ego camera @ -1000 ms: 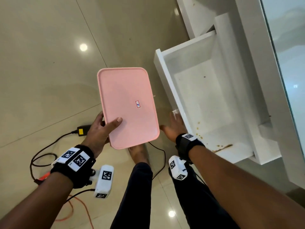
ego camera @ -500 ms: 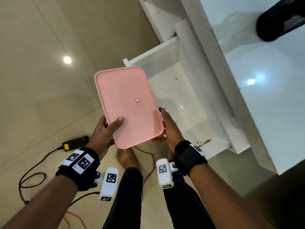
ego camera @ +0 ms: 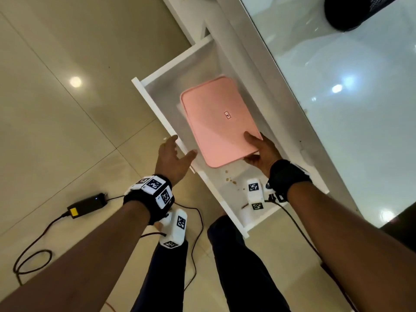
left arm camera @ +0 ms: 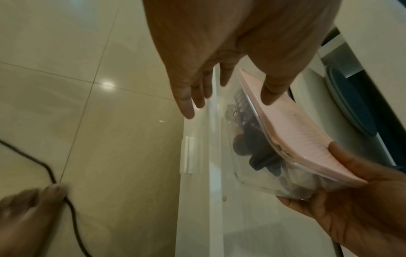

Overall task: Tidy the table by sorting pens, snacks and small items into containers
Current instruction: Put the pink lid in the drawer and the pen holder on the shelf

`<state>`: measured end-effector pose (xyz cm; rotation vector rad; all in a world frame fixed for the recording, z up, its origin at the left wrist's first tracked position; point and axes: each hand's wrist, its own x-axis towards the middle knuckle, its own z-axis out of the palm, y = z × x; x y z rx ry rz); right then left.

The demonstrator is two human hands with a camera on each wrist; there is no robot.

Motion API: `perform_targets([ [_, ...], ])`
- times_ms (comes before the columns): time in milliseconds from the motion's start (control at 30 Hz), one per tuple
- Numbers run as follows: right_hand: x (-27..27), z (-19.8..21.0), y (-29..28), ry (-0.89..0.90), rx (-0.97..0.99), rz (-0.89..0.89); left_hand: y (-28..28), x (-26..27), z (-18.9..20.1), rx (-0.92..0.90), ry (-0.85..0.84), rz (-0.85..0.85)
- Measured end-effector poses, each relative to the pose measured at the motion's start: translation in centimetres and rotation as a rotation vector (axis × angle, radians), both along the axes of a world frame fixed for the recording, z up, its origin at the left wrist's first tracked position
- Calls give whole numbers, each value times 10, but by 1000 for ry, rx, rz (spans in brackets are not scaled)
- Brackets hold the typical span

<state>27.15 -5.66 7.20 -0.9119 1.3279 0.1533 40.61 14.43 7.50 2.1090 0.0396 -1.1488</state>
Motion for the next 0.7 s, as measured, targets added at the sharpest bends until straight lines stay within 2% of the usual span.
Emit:
perform_targets([
  [100,6,-24,-9,-3,66,-40,5,4,-14,85,-20,42],
  [233,28,-50,-11,-60,86,49,8,9,-27,74,174,169],
  [367,62,-66,-12,-103,72,123,-2,10,-26,24,278,251],
  [467,75,-77,-9,-96,6,237,-12,10,-25,9,292,310],
  [600,74,-78,-3,-51,-67,245,-17,10,-29,-6,331,444],
  [700,66,-67,1,38,-293,397,-19,9,-25,-15,356,484],
])
